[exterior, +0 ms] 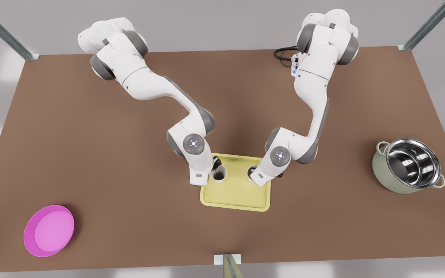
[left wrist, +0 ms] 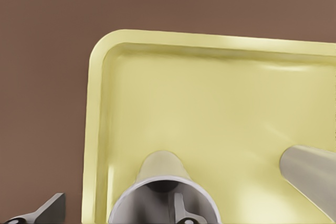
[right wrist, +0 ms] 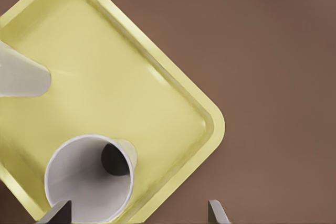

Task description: Use the left arm to pick up the white IKEA cup from the tray and place it on the middle-left position; use the right arm to pick up the white IKEA cup from the tray and place it on the middle-right position

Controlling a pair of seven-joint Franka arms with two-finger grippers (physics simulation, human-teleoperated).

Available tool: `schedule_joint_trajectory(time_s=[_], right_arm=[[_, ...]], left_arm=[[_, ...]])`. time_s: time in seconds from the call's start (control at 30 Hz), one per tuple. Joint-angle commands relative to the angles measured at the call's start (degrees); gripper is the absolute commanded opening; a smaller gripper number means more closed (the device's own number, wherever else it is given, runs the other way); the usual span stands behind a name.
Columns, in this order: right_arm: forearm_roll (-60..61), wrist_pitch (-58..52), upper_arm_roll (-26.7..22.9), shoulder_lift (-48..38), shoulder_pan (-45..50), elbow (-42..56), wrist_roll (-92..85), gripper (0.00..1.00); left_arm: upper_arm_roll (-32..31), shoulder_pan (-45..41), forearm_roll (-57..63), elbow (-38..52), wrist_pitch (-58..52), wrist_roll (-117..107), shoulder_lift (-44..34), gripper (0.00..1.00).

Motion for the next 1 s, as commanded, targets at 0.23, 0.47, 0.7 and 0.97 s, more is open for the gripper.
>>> schedule_joint_trajectory(time_s=[0.23,0.47,0.7,0.97], right_arm=[[-0.1,5.7,-0.4,3.0,0.6,-0.1,8.5,0.98],[-0.1,5.0,-0.2,3.9,1.9,-1.5,9.3,0.98],[-0.2,4.2,-0.1,3.9,2.5,-3.7,9.2,0.93],[0.6,2.1,-0.4,3.7,2.5,-3.5,9.3,0.4]], left_arm=[[0.0,0.0,-0.1,0.1,3.3,-5.7,0.7,0.57],[0.4,0.3,0.1,0.1,-1.2,-5.3,-1.0,0.11],[0.7,19.0,-0.3,-1.6,-10.8,21.7,-11.8,0.14],[0.6,25.6,-6.8,-15.8,13.0,39.0,-13.2,0.18]])
